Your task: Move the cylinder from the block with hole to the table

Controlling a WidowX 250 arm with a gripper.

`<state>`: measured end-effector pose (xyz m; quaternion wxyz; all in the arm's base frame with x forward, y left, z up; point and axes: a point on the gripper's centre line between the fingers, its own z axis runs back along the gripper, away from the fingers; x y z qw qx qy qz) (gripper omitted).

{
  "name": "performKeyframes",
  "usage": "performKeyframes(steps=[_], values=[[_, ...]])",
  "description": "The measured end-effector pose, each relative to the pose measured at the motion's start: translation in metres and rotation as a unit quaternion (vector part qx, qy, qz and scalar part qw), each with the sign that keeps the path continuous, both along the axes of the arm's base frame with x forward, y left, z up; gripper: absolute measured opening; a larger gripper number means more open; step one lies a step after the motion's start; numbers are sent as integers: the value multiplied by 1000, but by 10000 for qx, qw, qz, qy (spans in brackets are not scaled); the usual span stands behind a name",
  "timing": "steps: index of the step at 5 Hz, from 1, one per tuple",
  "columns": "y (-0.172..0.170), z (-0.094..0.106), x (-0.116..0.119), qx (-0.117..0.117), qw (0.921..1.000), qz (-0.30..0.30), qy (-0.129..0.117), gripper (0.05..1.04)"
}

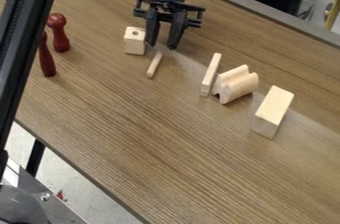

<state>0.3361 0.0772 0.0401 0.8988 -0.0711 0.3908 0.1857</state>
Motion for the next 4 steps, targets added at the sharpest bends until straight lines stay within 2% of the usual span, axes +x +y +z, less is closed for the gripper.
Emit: performKeyframes(steps=[1,2,3,4], values=[[-1,-1,1,-70,10000,-2,-62,902],[-5,5,9,-281,9971,-77,-700,999],[0,32,15,-364,9854,-150,-1658,999],[9,54,15,-281,9690,-192,-2449,999]])
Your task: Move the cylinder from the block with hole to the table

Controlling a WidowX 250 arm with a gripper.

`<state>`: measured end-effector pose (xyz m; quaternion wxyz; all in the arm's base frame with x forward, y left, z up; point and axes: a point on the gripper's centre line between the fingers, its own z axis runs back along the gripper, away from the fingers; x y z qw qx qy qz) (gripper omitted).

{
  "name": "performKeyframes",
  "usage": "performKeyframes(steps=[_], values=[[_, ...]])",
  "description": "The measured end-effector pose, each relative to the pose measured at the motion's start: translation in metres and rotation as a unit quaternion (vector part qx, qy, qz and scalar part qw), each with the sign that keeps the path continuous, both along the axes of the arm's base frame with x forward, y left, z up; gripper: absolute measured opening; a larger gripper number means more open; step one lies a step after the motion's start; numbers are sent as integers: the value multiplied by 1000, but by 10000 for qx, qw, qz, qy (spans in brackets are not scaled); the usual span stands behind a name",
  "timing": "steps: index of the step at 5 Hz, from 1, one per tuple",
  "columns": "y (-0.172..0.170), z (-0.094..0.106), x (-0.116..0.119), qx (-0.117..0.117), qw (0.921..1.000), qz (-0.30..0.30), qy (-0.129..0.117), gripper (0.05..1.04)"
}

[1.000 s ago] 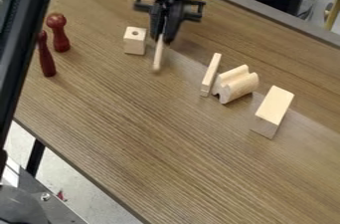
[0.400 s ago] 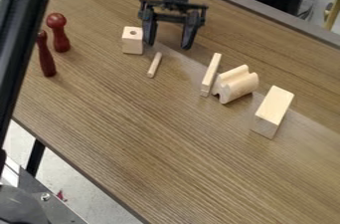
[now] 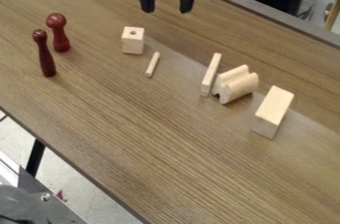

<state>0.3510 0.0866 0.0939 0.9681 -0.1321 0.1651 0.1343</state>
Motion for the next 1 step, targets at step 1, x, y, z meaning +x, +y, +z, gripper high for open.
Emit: performKeyframes(steps=[1], values=[[5,16,-6,145,9972,-64,-735,999]])
